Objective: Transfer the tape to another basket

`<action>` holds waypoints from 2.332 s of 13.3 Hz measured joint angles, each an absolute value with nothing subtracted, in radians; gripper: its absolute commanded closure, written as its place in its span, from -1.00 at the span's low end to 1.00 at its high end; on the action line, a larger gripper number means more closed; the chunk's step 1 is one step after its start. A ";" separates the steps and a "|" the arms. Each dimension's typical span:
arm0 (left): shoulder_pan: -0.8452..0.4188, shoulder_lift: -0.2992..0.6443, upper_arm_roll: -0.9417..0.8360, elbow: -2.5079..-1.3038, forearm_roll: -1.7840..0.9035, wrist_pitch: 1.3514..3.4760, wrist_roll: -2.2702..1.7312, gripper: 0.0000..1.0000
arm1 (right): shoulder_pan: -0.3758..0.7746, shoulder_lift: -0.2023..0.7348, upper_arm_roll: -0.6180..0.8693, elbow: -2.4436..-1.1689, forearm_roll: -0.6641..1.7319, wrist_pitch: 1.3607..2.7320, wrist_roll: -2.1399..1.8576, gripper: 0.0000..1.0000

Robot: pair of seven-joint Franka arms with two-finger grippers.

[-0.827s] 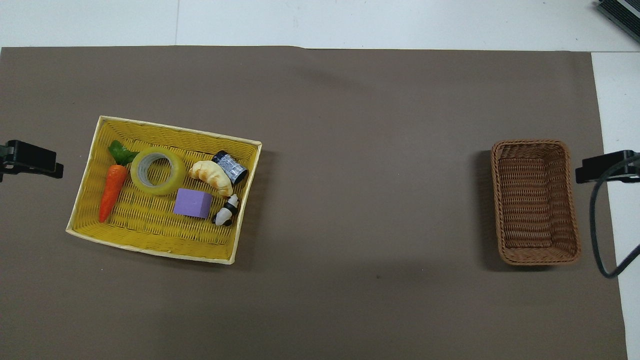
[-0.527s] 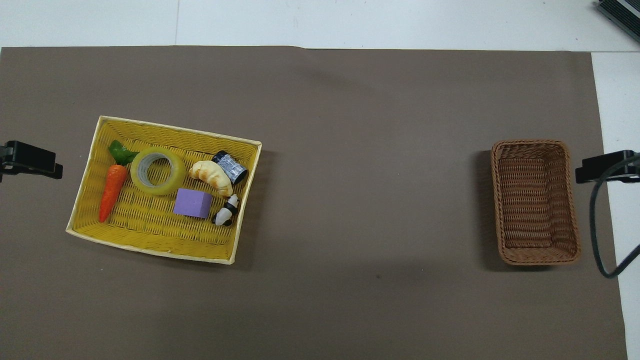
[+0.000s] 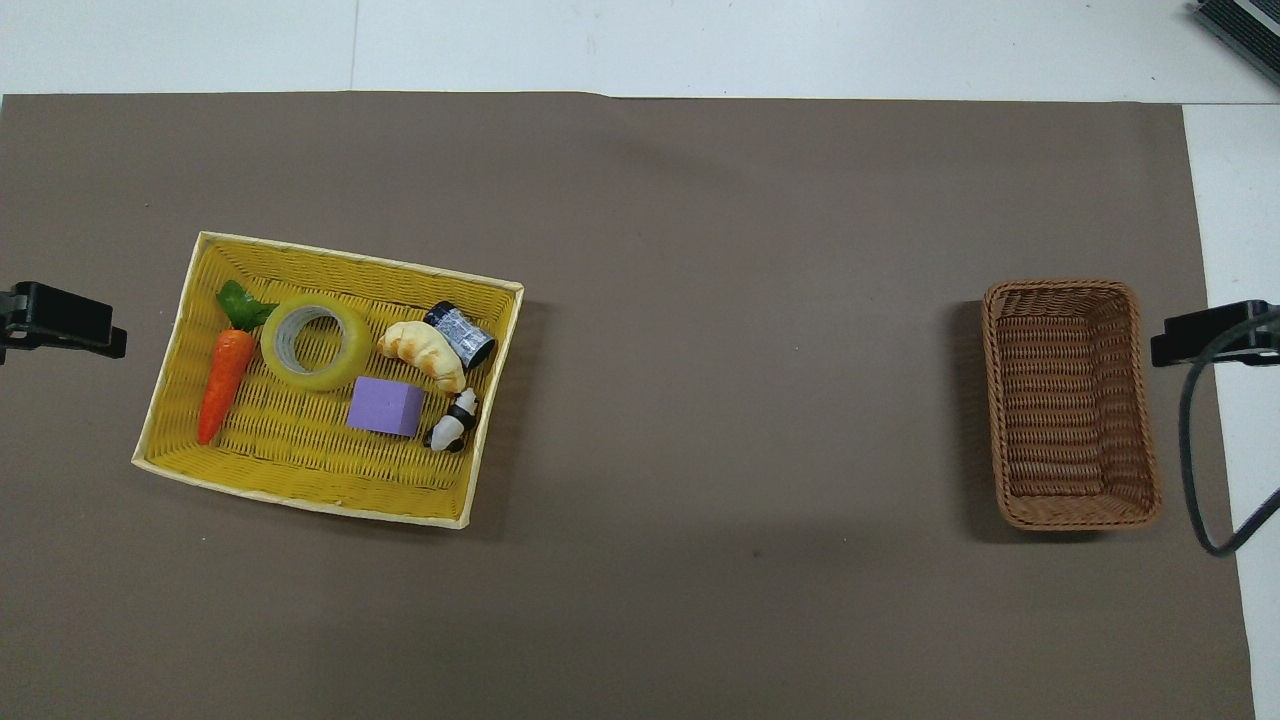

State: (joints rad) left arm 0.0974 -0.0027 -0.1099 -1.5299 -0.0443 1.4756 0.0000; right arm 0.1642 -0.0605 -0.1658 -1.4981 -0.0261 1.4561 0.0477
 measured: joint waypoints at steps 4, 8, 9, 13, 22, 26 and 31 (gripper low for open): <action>0.097 -0.003 -0.109 -1.531 -0.044 1.476 0.000 -1.00 | 0.164 -0.060 -0.166 -1.498 -0.026 1.456 0.048 -1.00; 0.098 -0.004 -0.108 -1.531 -0.044 1.476 0.000 -1.00 | 0.164 -0.061 -0.166 -1.498 -0.026 1.456 0.048 -1.00; 0.098 -0.004 -0.108 -1.531 -0.044 1.476 0.000 -1.00 | 0.164 -0.061 -0.166 -1.498 -0.026 1.456 0.048 -1.00; 0.098 -0.005 -0.108 -1.537 -0.044 1.476 0.000 -1.00 | 0.164 -0.061 -0.166 -1.498 -0.026 1.456 0.048 -1.00; 0.098 -0.018 -0.107 -1.593 -0.044 1.515 0.000 -1.00 | 0.164 -0.061 -0.166 -1.498 -0.026 1.456 0.048 -1.00; 0.098 -0.018 -0.107 -1.641 -0.044 1.579 0.000 -1.00 | 0.164 -0.061 -0.166 -1.498 -0.026 1.456 0.048 -1.00; 0.098 -0.015 -0.103 -1.741 -0.044 1.708 -0.001 -1.00 | 0.164 -0.061 -0.166 -1.498 -0.026 1.456 0.048 -1.00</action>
State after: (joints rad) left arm 0.0984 -0.0149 -0.1035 -1.7409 -0.0443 1.7076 -0.0008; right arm 0.1642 -0.0605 -0.1658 -1.4981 -0.0261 1.4561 0.0477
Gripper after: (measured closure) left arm 0.000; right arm 0.000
